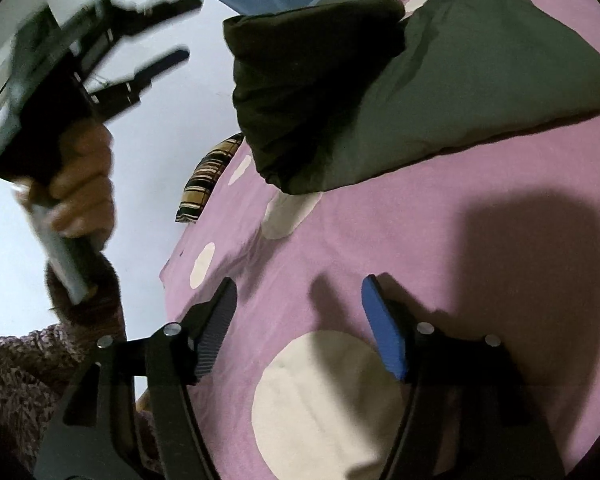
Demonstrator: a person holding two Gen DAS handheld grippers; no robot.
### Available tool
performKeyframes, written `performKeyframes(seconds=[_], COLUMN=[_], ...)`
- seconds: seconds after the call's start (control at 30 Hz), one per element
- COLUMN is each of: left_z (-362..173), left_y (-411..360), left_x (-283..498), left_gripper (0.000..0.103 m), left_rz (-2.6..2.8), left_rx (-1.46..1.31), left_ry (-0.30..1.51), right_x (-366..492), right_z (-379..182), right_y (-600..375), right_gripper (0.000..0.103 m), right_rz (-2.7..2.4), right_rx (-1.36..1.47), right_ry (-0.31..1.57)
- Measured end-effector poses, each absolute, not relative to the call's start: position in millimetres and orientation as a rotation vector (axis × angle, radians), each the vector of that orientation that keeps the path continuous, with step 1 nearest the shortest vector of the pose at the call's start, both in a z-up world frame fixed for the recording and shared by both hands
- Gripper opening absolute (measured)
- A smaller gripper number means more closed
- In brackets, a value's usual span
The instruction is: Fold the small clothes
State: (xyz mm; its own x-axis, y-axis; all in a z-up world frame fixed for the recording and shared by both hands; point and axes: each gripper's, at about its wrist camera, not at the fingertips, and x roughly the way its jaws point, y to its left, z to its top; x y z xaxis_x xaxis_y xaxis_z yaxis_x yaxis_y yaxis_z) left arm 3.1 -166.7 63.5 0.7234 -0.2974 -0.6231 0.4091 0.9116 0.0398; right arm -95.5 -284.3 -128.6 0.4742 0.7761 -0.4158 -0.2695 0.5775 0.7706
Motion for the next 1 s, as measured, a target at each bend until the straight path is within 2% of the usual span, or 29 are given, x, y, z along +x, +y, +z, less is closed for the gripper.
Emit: performKeyframes(seconds=[0.33,0.43,0.5,0.63,0.93,0.97,1.0], left_z=[5,-9,-16,-24,-36,-37,-39], left_y=[-78,-63,-60,-61,-56,-55,-55], left_x=[0,0,0,-5,-5,-3,-3], left_gripper=[0.079,0.079,0.079,0.079,0.079,0.079,0.079], left_rz=[-0.370,-0.377,-0.386,-0.407,-0.396,-0.394,-0.389], left_rx=[0.073,0.014,-0.007,0.001,0.009,0.008,0.008], left_ry=[0.632,0.643,0.658,0.659,0.683,0.689,0.697], right_x=[-88,-80,-67,-22,96,101,106], right_z=[-118,-99,-80,-53,-62,-67,-72], right_y=[-269,-286,-301,-319,-302,-297,-291], right_gripper=[0.077,0.079,0.084,0.086,0.085,0.081,0.061], right_rz=[0.639,0.624,0.583,0.482,0.383,0.381,0.381], right_rx=[0.681,0.785,0.826,0.850,0.841,0.828,0.810], right_ry=[0.898,0.853,0.801,0.780,0.993,1.020,1.051])
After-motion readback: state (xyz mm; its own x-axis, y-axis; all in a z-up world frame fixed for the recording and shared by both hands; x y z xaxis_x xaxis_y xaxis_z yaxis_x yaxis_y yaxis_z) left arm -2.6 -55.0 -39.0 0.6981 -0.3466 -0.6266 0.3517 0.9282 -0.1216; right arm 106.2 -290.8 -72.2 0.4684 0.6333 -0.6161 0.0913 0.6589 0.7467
